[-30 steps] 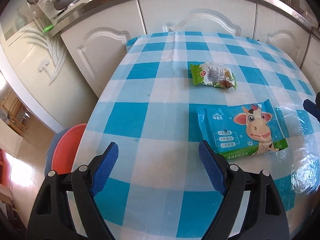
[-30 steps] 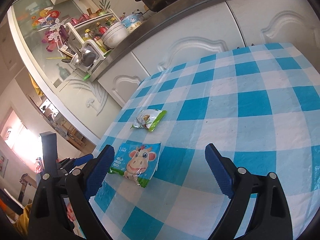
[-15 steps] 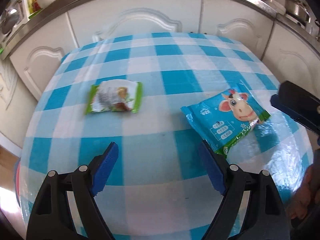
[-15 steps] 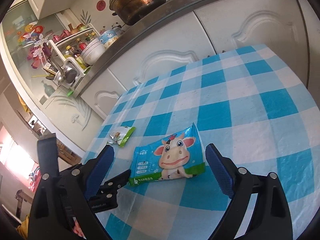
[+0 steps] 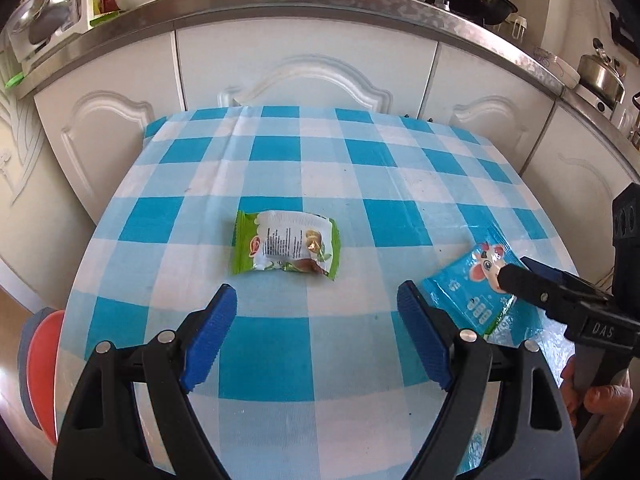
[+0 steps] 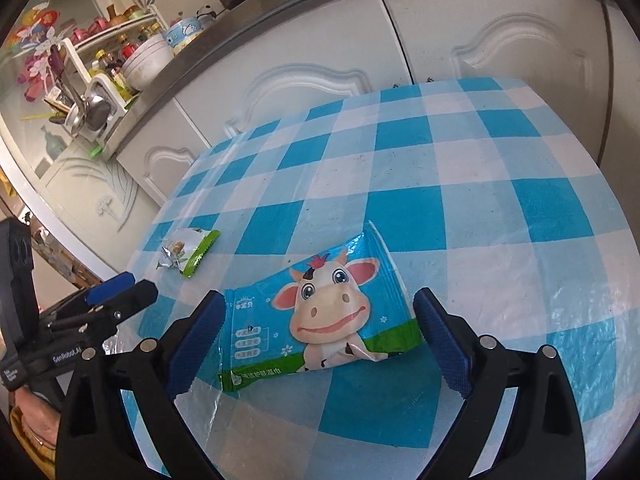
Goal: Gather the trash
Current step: 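Grasp the green-and-white wrapper with the left tool while the right tool grasps the cow-print pack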
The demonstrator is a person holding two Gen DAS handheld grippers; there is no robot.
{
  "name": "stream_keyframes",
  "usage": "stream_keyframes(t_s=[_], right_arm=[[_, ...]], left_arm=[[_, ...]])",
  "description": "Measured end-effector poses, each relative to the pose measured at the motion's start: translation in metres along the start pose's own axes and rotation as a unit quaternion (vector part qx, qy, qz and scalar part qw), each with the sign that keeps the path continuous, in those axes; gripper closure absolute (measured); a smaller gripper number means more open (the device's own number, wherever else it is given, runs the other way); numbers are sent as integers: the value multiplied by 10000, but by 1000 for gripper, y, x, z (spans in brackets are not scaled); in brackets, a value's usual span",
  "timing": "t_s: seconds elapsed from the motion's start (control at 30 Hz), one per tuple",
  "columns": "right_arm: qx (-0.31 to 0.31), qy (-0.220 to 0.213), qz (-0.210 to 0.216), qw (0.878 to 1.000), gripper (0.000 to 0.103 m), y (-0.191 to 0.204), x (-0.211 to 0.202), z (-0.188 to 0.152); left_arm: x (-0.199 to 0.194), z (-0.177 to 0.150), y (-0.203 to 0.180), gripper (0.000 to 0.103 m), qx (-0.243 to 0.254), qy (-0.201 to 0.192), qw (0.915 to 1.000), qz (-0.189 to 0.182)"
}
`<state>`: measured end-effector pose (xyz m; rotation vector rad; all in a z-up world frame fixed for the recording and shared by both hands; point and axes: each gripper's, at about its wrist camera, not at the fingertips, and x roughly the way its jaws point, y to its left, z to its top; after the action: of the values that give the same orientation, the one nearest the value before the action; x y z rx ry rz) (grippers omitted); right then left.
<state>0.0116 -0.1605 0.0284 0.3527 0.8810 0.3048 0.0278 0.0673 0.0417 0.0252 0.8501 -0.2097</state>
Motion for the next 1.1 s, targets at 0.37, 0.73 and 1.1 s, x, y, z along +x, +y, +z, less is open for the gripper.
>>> stream_keyframes(t_s=[0.37, 0.73, 1.1], right_arm=[[-841, 276, -376, 9954, 9, 22, 18, 2], [-472, 342, -109, 9982, 8, 5, 14, 2], [1002, 139, 1189, 9877, 45, -30, 3, -1]], left_arm=[[44, 21, 13, 34, -238, 208, 9993, 211], [47, 20, 10, 58, -357, 154, 9992, 96], [29, -10, -33, 59, 8, 163, 9991, -384]])
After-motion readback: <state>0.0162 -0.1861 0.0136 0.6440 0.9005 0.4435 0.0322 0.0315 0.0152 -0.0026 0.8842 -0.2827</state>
